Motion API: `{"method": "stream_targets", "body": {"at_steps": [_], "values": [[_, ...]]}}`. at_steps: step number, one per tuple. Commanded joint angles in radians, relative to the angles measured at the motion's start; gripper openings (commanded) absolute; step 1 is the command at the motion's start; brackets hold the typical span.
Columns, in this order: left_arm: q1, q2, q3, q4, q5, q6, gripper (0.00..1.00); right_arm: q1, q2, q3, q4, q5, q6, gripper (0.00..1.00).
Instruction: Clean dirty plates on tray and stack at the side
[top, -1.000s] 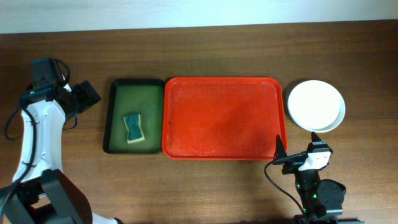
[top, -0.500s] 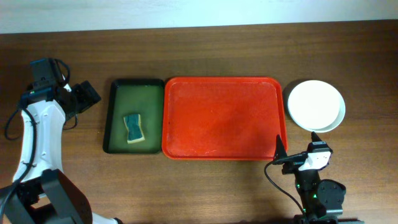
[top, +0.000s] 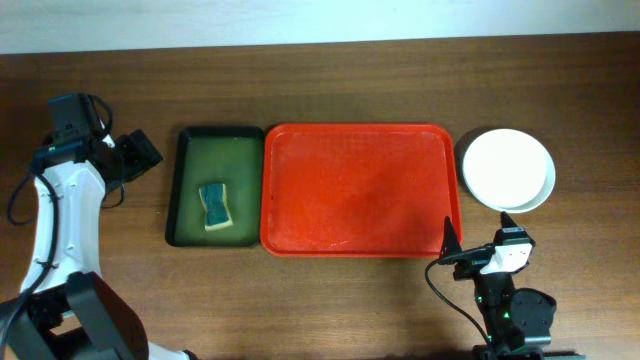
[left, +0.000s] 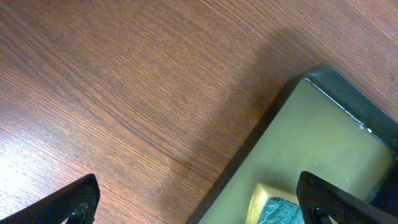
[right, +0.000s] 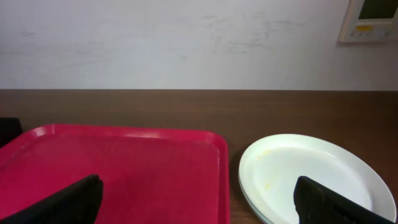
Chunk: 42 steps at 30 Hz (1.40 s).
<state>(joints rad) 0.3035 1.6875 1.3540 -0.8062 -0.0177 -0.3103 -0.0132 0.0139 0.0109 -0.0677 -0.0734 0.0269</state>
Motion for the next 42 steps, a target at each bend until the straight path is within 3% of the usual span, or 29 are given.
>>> {"method": "stream_targets", "body": {"at_steps": [1,10,24,28,37,42], "values": [[0.005,-0.020,0.008,0.000,0.003,-0.003,1.00,-0.007,-0.010,-0.005,-0.005,-0.009,0.007,0.99],[0.005,-0.050,0.006,0.000,0.003,-0.003,0.99,-0.007,-0.010,-0.005,-0.004,-0.009,0.006,0.99],[-0.019,-0.414,-0.045,0.001,0.003,-0.003,0.99,-0.007,-0.010,-0.005,-0.005,-0.009,0.006,0.99],[-0.047,-0.556,-0.180,0.001,0.003,-0.003,0.99,-0.007,-0.010,-0.005,-0.005,-0.009,0.006,0.99],[-0.114,-1.135,-0.801,-0.056,0.003,-0.003,0.99,-0.007,-0.010,-0.005,-0.005,-0.009,0.006,0.99],[-0.114,-1.251,-0.834,-0.254,-0.004,-0.006,0.99,-0.007,-0.010,-0.005,-0.005,-0.009,0.007,0.99]]}}
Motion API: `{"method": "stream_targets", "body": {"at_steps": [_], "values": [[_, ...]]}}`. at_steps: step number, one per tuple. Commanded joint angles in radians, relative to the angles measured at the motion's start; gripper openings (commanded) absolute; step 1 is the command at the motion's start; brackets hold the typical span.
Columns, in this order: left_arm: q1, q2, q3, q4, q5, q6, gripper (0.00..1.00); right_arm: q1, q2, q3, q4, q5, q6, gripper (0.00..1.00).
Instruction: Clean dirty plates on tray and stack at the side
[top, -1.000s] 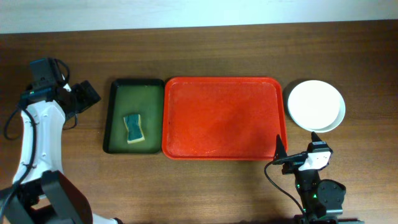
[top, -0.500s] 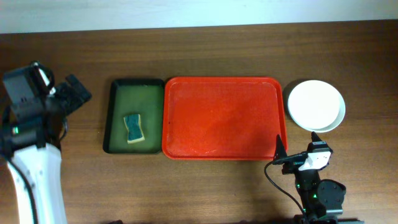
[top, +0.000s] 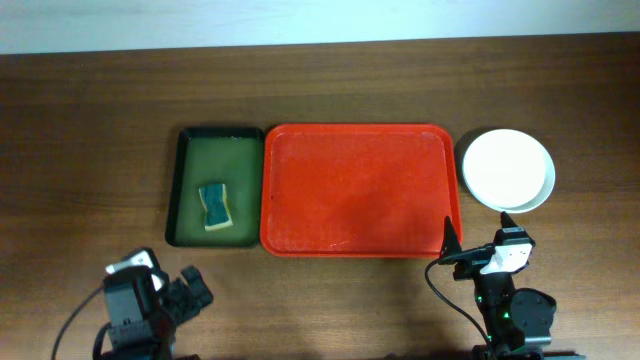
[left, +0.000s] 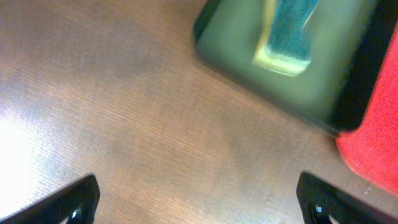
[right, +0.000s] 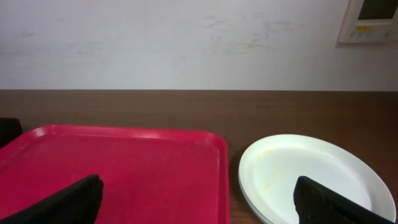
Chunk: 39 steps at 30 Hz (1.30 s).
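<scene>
The red tray (top: 355, 190) lies bare in the middle of the table, also in the right wrist view (right: 118, 168). A stack of white plates (top: 507, 169) sits just right of it, the top plate (right: 311, 177) showing faint yellow smears. A green-and-yellow sponge (top: 215, 206) rests in the dark basin (top: 182, 190); it appears blurred in the left wrist view (left: 286, 34). My left gripper (top: 190, 290) is open over bare wood near the front left, below the basin. My right gripper (top: 455, 252) is open at the front right, by the tray's front right corner.
The basin (left: 249, 81) holds greenish water and butts against the tray's left edge. A white wall with a small panel (right: 373, 18) stands behind the table's far edge. Brown wood surrounds everything.
My left arm has moved from the far left, beside the basin's upper left corner, to the front left edge below the basin. Its gripper stays open. The right arm has not moved.
</scene>
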<state>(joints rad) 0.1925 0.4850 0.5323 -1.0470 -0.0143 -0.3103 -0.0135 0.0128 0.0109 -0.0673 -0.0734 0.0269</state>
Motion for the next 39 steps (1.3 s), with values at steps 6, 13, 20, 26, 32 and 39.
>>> {"method": "stream_targets", "body": {"at_steps": [6,13,20,26,32,39], "values": [[-0.013,-0.114,-0.033,-0.009,-0.007,-0.006,0.99,-0.006,-0.008,-0.005,-0.005,-0.009,0.006,0.99],[-0.089,-0.273,-0.143,0.349,0.023,-0.064,0.99,-0.006,-0.008,-0.005,-0.005,-0.009,0.006,0.99],[-0.145,-0.466,-0.388,1.026,0.023,-0.064,0.99,-0.006,-0.008,-0.005,-0.005,-0.009,0.007,0.99],[-0.166,-0.480,-0.523,1.163,0.017,-0.063,0.99,-0.006,-0.008,-0.005,-0.005,-0.009,0.007,0.99],[-0.167,-0.480,-0.523,0.964,-0.008,0.048,0.99,-0.006,-0.008,-0.005,-0.005,-0.009,0.007,0.99],[-0.233,-0.480,-0.523,0.963,-0.008,0.428,0.99,-0.006,-0.008,-0.005,-0.005,-0.009,0.007,0.99]]}}
